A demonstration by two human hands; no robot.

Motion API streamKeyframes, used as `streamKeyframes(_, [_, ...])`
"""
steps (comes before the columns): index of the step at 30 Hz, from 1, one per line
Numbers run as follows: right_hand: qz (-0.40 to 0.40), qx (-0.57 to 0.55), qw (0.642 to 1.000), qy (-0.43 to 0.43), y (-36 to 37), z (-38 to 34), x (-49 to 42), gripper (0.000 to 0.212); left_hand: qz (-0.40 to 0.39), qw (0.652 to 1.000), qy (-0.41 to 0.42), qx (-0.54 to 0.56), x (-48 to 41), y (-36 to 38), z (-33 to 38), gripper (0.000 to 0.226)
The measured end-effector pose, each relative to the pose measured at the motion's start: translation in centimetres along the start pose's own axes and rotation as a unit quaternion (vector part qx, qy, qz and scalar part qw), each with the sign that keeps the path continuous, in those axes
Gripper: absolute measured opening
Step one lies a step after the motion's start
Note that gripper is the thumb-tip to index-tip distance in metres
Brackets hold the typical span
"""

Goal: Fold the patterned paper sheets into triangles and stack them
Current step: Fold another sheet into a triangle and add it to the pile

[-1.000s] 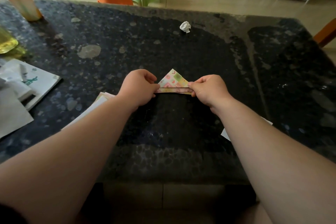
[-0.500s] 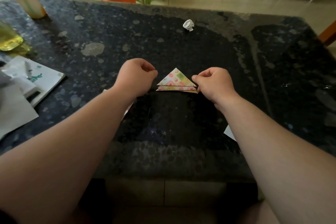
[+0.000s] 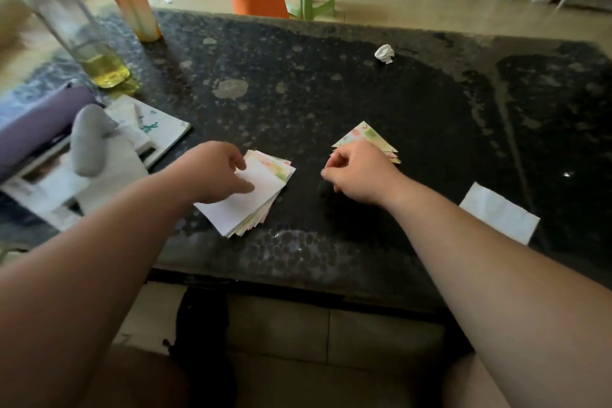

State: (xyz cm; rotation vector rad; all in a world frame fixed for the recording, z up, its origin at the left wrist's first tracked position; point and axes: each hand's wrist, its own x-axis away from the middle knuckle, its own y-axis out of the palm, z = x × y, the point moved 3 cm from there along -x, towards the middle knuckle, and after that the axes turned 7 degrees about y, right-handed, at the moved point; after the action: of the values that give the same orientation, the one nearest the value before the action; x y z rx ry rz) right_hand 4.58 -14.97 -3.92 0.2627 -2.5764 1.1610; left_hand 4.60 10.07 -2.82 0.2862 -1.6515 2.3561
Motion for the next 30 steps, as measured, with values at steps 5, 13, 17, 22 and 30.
streamKeyframes(5, [-0.009,0.006,1.000,0.013,2.3,-2.1,1.1,0.006,0.030,0.999,-0.003,-0.011,1.6,0.7,-2.6,0.049])
streamKeyframes(13, [0.009,-0.023,0.999,0.042,4.4,-3.5,1.5,0.004,0.073,0.997,-0.006,0.007,1.7,1.3,-2.3,0.045])
streamKeyframes(17, [0.010,-0.002,1.000,0.026,6.0,-4.3,1.3,0.012,0.083,0.996,-0.013,0.019,1.6,1.2,-2.5,0.049])
streamKeyframes(22, [0.005,0.005,1.000,0.027,6.8,-5.0,1.0,0.017,0.095,0.995,-0.003,0.013,1.6,1.5,-2.2,0.048])
streamKeyframes(30, [0.011,0.055,0.998,0.032,7.5,-5.3,0.9,0.027,0.069,0.995,-0.061,0.029,0.9,1.7,-2.5,0.052])
